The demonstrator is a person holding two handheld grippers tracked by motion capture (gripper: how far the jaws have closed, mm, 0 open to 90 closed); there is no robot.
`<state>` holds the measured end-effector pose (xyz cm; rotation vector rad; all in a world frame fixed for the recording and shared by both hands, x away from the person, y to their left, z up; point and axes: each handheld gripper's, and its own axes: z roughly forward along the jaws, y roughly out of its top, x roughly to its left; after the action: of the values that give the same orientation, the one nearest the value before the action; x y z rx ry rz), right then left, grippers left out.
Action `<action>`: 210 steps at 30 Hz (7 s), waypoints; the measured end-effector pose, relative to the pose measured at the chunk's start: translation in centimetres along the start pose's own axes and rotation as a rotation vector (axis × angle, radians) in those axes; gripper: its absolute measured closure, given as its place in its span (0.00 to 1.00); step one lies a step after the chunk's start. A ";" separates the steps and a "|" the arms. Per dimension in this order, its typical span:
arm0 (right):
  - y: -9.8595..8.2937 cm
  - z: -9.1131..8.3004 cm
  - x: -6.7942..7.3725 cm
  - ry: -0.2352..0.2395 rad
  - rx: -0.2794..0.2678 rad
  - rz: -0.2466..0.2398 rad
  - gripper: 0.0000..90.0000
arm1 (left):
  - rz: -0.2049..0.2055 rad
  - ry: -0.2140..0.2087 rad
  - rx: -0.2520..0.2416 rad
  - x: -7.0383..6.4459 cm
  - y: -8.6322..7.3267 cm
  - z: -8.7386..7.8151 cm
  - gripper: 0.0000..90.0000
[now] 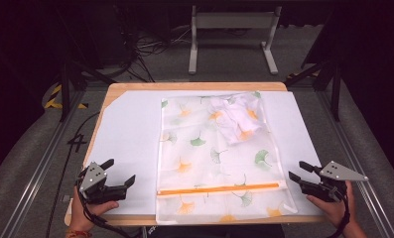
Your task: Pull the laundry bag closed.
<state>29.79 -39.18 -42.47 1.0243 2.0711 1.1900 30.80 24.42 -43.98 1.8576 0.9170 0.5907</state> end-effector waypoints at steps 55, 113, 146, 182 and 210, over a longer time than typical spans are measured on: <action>14.4 19.0 23.1 0.648 0.145 -0.373 0.88 | 0.290 -0.389 0.256 -8.2 -0.4 2.4 1.00; 11.9 22.2 27.0 0.757 0.279 -0.368 0.94 | 0.294 -0.418 0.274 -8.0 -0.7 2.9 1.00; 11.7 21.8 26.5 0.745 0.304 -0.400 0.94 | 0.306 -0.377 0.271 -7.4 -0.5 3.1 1.00; 11.3 19.9 24.0 0.695 0.362 -0.436 0.94 | 0.286 -0.390 0.274 -7.2 -0.5 3.2 1.00; 10.2 17.5 20.3 0.639 0.396 -0.417 0.94 | 0.290 -0.401 0.280 -7.1 -0.4 3.3 1.00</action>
<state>34.84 -11.02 -43.22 0.3253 2.9191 0.9825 28.75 17.11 -45.86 2.2775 0.4846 0.2478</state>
